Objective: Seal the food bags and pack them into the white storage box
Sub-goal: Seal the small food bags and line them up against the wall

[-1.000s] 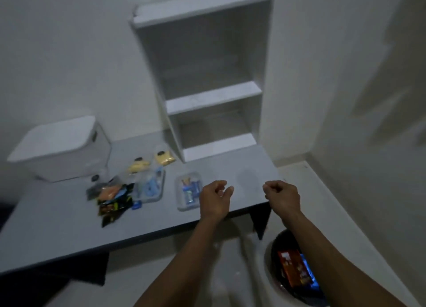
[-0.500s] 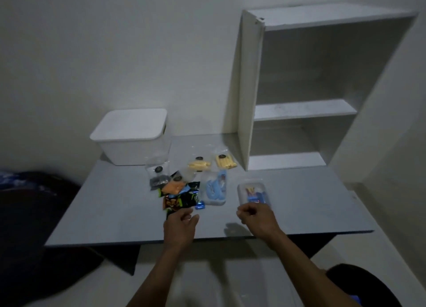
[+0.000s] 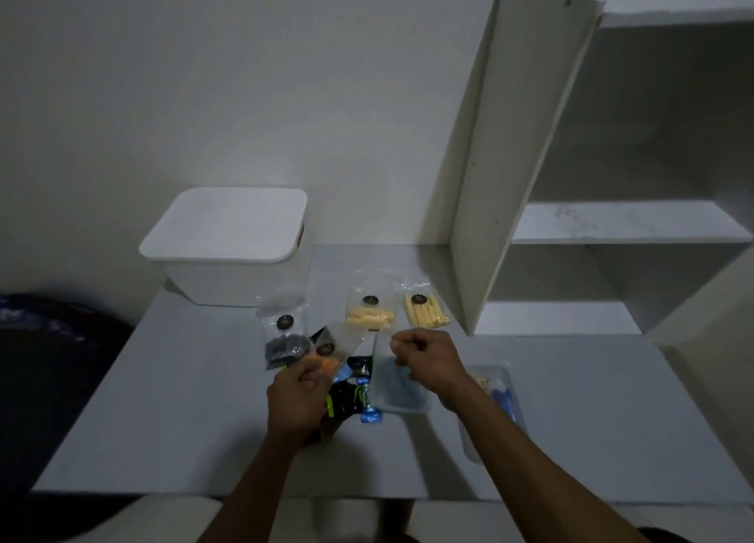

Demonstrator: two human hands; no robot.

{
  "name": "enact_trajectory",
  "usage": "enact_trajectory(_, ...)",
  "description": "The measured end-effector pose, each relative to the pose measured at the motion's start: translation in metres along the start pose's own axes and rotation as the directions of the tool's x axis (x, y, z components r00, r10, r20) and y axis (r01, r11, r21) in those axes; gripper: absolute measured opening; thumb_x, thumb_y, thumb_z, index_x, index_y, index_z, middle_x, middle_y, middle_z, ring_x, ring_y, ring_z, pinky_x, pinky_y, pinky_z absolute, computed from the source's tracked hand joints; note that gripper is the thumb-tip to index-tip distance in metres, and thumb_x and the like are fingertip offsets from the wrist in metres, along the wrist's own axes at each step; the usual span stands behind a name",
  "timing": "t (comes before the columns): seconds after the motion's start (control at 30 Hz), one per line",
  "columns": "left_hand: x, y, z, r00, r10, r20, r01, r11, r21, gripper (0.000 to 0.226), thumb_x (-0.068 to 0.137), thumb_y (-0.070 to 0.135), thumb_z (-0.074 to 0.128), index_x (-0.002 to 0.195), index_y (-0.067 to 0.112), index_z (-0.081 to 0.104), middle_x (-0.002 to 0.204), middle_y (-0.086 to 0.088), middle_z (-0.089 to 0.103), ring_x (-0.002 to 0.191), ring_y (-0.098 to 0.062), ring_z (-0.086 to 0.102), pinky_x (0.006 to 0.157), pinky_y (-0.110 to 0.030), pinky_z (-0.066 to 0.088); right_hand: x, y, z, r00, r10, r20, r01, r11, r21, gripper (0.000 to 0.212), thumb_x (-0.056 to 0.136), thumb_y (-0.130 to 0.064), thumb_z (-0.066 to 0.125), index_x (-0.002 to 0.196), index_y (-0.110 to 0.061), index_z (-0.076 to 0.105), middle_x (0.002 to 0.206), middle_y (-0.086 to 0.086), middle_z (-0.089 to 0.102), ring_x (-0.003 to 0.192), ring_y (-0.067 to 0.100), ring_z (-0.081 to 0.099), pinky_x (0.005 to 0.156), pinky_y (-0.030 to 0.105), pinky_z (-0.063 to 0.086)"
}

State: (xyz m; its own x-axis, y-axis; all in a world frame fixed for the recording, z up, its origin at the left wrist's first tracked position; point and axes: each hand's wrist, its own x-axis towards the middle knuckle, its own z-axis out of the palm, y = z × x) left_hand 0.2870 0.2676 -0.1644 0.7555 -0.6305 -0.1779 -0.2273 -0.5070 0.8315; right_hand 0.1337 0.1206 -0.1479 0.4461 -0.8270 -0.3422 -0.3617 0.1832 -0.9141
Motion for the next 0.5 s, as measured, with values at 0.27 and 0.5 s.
enact_trajectory(0.27,0.123,0.042,0.046,0.998,-0.024,0.053,0.018,0.992,0.124,0.026,0.088,0.028,0.069,0.112,0.019,0.068,0.105,0.003,0.069,0.095,-0.015,0.064,0.087,-0.032,0.052,0.14,-0.025,-0.009,0.993,0.077,-0.088,-0.069,0.993,0.096,0.013,0.088,-0.011,0.069,0.1,-0.009,0.073,0.086,0.008,0.071,0.074,0.017,0.066,0.056,0.018,0.048)
enact_trajectory(0.5,0.224,0.049,0.096,0.993,-0.05,0.111,0.029,0.982,0.188,0.037,0.088,0.028,0.07,0.119,0.009,0.067,0.109,-0.01,0.07,0.096,-0.02,0.064,0.082,-0.023,0.043,0.249,0.004,-0.006,0.976,0.121,-0.181,-0.118,0.993,0.026,0.012,0.084,-0.017,0.073,0.079,-0.026,0.069,0.085,0.003,0.072,0.086,0.026,0.071,0.08,0.041,0.059)
